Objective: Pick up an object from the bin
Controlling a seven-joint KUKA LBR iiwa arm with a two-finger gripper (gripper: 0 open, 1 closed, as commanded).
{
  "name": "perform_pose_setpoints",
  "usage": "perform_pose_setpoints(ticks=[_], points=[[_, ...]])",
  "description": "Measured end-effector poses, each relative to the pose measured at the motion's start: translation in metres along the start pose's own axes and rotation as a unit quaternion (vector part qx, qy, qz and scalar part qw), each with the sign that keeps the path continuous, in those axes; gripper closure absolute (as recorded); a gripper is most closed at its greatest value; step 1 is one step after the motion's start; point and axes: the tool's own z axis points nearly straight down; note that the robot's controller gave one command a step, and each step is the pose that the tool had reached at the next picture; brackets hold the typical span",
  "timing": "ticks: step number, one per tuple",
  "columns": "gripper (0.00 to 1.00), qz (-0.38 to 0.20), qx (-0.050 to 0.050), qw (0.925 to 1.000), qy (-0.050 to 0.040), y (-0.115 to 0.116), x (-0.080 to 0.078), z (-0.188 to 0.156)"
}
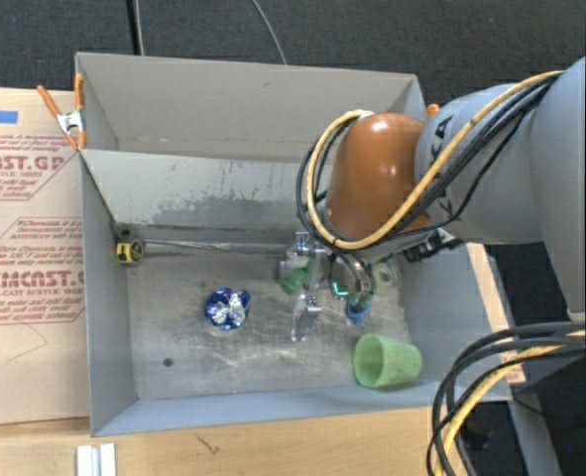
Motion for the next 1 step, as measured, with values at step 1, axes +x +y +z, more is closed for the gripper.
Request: perform_pose_setpoints(ticks=[1], points=[[0.0, -0.007, 0.0, 0.9999, -0.0076, 0.0463, -0.0383, 0.064]])
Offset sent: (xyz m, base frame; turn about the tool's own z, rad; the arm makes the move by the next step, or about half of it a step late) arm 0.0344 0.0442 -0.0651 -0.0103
